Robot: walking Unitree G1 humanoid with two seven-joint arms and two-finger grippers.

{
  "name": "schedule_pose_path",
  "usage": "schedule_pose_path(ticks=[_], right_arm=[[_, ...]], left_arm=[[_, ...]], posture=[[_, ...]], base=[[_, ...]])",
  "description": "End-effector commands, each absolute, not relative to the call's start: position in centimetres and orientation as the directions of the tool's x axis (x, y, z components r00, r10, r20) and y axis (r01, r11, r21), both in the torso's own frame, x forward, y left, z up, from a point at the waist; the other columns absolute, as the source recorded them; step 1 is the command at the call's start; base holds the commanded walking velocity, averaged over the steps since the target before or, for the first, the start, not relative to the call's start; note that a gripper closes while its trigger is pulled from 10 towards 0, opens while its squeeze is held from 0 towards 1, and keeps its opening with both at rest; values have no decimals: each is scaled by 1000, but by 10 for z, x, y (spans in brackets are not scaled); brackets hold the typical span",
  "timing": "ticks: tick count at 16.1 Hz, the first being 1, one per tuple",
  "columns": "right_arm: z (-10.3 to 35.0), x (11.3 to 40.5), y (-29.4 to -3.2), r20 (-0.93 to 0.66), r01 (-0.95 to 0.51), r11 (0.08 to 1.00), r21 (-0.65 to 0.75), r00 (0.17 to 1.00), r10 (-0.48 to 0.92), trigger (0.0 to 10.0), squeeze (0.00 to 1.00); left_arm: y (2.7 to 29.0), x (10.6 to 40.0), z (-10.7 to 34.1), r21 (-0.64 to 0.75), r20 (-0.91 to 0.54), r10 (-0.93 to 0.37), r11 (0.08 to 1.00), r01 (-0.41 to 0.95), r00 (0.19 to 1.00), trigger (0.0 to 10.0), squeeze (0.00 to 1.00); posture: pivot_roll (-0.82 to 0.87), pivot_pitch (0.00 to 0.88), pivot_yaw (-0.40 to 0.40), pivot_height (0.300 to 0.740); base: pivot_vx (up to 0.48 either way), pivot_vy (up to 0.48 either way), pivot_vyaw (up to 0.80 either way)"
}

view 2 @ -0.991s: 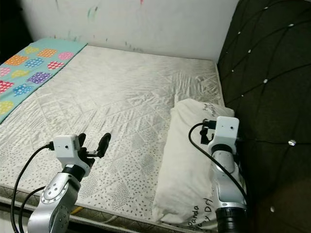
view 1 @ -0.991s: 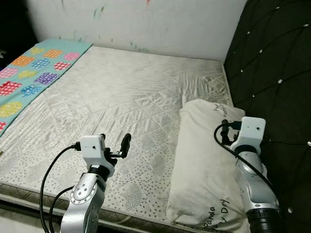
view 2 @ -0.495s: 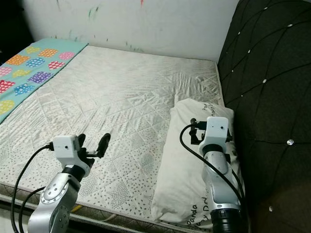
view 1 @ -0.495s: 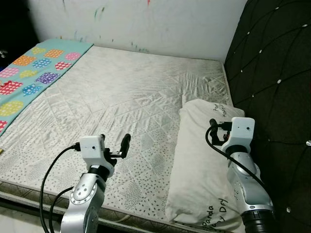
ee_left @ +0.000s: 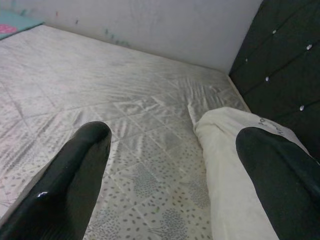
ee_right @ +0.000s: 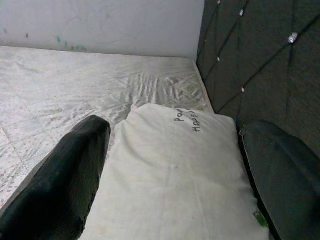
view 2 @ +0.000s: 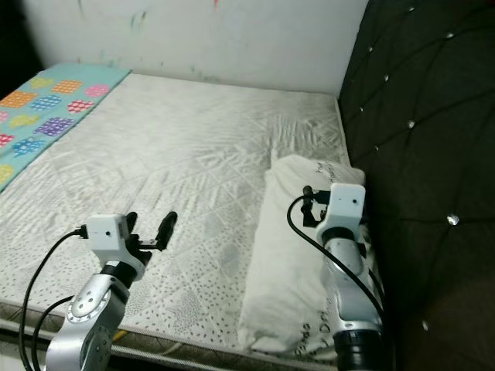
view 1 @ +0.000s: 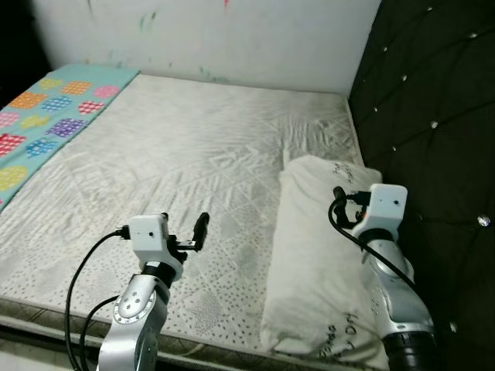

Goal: Clean up the room

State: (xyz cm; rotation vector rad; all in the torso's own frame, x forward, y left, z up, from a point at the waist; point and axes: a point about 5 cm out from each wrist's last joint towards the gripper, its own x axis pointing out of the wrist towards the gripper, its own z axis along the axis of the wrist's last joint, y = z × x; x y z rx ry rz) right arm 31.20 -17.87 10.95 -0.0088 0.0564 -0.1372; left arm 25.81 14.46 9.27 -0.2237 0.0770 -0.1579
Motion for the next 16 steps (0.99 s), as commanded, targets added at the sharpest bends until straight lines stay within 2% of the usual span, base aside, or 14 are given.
schedule_pose_path(ticks=[1,7,16], right_arm=[[114,316,-175,-44,129,992,1,991,-129,10000,0],[118,322,-169,-32,102,995,11,994,-102,10000,0],[113,319,-171,-50,102,995,3,994,-101,10000,0]], left_arm=[[143,259,91,-224,-66,-159,964,141,985,10000,0],[139,263,93,-224,-56,-161,964,145,985,10000,0],[141,260,90,-213,-72,-158,967,140,985,10000,0]], posture=[[-88,0,-9,740],[-110,0,-14,740],[-99,0,-13,740]], base=[[0,0,-800],[0,262,-769],[0,287,0]])
